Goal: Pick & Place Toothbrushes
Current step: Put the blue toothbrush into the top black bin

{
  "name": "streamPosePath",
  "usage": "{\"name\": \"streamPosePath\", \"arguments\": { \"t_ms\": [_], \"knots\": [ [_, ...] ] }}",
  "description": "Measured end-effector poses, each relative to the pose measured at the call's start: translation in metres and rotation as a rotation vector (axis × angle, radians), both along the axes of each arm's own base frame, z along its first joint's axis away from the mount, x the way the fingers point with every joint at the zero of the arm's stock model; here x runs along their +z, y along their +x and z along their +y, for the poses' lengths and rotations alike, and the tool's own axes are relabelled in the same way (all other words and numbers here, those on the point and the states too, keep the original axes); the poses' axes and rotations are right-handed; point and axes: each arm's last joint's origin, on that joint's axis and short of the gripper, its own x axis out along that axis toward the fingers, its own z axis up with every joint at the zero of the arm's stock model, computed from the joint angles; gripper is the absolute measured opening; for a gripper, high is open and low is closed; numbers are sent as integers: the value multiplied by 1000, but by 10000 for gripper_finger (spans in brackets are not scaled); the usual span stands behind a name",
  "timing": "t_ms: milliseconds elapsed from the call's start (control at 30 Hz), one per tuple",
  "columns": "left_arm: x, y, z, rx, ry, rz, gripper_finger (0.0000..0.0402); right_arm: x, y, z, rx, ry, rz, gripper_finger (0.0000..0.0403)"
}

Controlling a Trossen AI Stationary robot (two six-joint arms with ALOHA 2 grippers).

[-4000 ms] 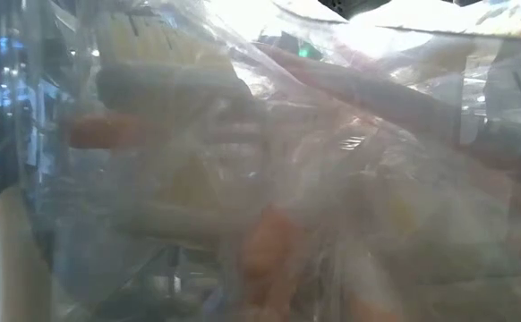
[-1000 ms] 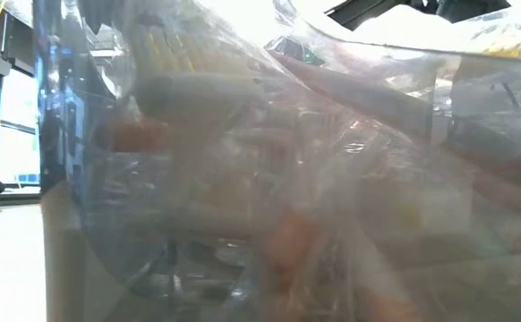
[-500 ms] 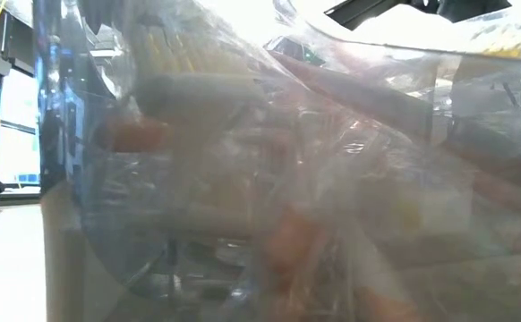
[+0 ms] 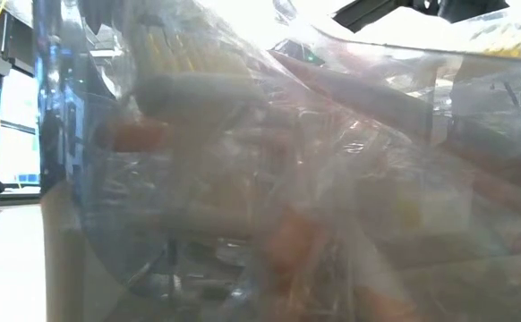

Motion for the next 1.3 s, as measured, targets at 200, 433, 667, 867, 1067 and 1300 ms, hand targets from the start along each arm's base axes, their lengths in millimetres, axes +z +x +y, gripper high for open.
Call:
{"name": "streamPosePath", "arguments": {
  "t_ms": [200, 433, 667, 867, 1067, 1300],
  "knots": [
    [0, 0, 0, 0, 0, 0, 216, -1, -6, -13, -54, 75, -37, 226],
    [0, 0, 0, 0, 0, 0, 216, -1, -9, -18, -74, 86, -46, 172],
    [0, 0, 0, 0, 0, 0, 216, -1, -8, -17, -71, 84, -46, 87],
    [0, 0, 0, 0, 0, 0, 216, -1, -7, -16, -66, 78, -51, 42],
    [0, 0, 0, 0, 0, 0, 216, 17, -8, -16, -79, 40, -130, 17],
    [0, 0, 0, 0, 0, 0, 216, 68, -22, -11, -110, -15, -294, 13]
  ]
}}
